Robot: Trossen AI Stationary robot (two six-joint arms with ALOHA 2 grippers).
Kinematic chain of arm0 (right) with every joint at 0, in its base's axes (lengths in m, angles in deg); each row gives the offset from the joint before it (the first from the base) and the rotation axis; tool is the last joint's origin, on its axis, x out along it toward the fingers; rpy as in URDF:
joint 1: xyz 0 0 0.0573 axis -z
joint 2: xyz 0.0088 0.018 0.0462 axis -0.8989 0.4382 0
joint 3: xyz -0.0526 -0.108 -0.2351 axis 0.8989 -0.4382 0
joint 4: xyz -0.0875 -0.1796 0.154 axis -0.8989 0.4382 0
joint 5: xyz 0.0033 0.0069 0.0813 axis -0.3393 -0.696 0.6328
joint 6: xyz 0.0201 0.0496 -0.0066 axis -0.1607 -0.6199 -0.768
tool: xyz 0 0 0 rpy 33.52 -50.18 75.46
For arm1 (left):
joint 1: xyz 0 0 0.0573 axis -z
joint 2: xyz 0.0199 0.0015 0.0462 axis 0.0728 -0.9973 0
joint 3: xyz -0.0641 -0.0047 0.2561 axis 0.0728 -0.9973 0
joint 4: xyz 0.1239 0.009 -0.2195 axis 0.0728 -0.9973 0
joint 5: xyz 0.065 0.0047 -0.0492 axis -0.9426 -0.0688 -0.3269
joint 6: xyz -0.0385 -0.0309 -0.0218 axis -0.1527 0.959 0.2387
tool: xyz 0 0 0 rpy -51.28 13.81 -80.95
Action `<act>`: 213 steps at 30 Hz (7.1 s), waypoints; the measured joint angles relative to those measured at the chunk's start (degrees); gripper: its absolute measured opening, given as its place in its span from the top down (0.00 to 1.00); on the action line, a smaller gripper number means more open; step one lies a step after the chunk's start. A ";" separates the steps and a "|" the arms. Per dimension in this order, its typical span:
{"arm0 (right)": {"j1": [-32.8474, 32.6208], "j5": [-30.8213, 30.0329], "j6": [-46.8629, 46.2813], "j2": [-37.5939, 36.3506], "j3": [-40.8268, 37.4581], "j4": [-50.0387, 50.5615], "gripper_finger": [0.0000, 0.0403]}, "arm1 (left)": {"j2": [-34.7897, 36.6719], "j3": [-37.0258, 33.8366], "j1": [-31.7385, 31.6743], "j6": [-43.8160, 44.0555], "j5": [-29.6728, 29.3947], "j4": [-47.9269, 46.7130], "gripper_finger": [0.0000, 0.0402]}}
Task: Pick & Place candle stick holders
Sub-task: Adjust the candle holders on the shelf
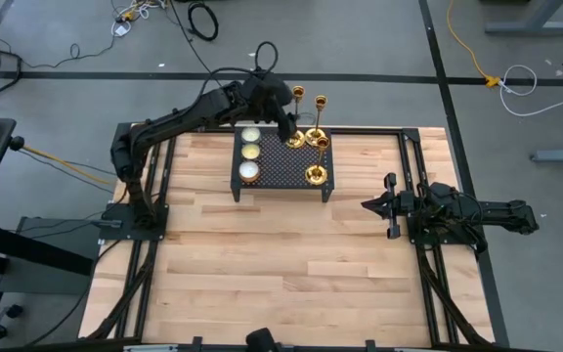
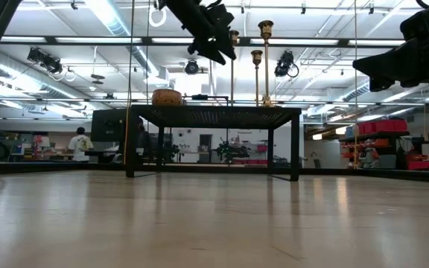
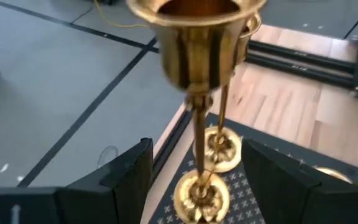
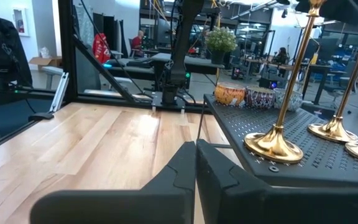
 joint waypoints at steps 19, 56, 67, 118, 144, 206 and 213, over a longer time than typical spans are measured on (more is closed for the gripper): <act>0.01 0.00 -0.02 0.00 0.00 0.00 0.97 | -1.70 0.00 -1.04 -0.36 2.05 2.66 0.50; 0.00 -0.02 -0.02 0.00 0.00 0.00 0.97 | -1.52 0.00 -1.28 -3.74 1.95 3.26 0.93; 0.02 0.00 0.00 0.00 -0.01 0.00 0.97 | 0.01 0.03 -1.34 -2.00 1.23 -0.46 0.94; 0.02 0.00 -0.02 0.00 -0.02 0.01 0.97 | 2.72 0.02 -3.59 4.31 4.19 -7.69 0.92; 0.00 0.00 -0.02 0.00 0.00 0.00 0.97 | 2.65 0.02 -3.54 4.12 4.44 -4.70 0.31; 0.00 -0.02 -0.02 0.00 -0.02 0.00 0.97 | 1.48 13.86 -1.95 -3.40 13.47 4.47 0.14; 0.02 -0.01 -0.02 0.00 0.00 0.01 0.97 | -0.22 13.83 0.21 -3.41 7.39 4.66 0.14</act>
